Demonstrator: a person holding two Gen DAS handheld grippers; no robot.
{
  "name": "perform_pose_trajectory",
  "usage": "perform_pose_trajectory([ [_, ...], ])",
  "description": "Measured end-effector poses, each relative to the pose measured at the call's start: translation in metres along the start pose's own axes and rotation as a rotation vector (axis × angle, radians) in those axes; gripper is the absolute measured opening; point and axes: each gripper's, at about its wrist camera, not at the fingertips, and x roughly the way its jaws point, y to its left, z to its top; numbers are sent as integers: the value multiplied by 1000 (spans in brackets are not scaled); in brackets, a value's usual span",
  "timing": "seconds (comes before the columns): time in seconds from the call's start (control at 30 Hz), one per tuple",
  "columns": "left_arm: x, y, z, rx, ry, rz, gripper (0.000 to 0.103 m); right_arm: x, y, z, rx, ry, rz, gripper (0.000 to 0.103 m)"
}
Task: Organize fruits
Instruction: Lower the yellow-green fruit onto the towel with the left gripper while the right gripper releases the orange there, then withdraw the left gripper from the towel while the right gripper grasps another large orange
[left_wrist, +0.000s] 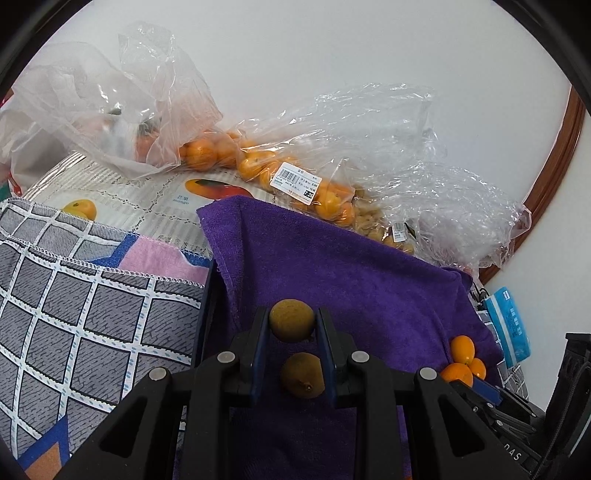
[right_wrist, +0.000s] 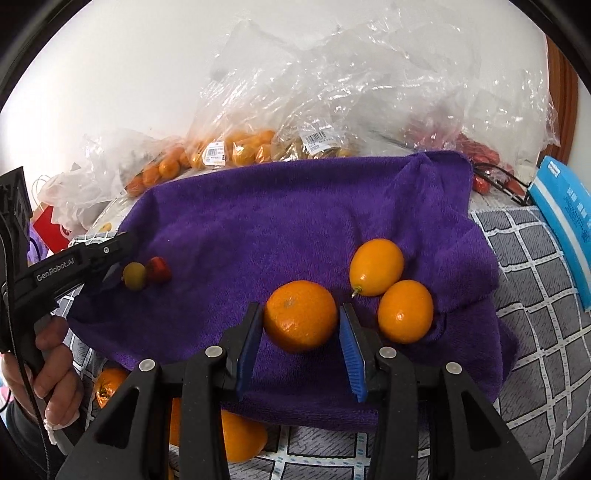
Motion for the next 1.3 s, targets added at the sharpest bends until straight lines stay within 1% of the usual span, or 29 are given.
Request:
perform_pose_trajectory([
  [0.17,0,0,0,-4,1,-6,24,-10,3,1,-23,-51,-12,50],
  [0.33,-1,2,1,-13,2,-9,24,-19,4,1,-26,-104,-31,50],
  [0.53,-2,2,1,-12,4,-2,24,-22,-1,2,8,-122,-18,50],
  [0.63,-3,2,1,-16,2,1,27,-27,-1,3,13,-154,-48,50],
  [0.77,-9,5,2,-38,-14,-9,27,-38,-6,3,43,-209,-66,56],
  [0.83,-14,7,2,-48,-30,-16,27,-42,-9,5,58,-201,-54,56],
  [0.93,-21,7,3,-45,-56,3,27,-48,-10,5,71,-199,-29,56],
  [1.0,-23,8,4,-48,-66,2,28,-53,-7,5,64,-205,-43,56],
  [1.07,-25,8,5,-49,-76,7,28,-57,-2,3,48,-193,-61,55],
  [1.17,-27,6,5,-46,-85,16,29,-65,10,-7,21,-158,-81,48],
  [1.3,-31,6,6,-57,-89,-1,30,-76,25,-30,-7,-127,-35,48],
])
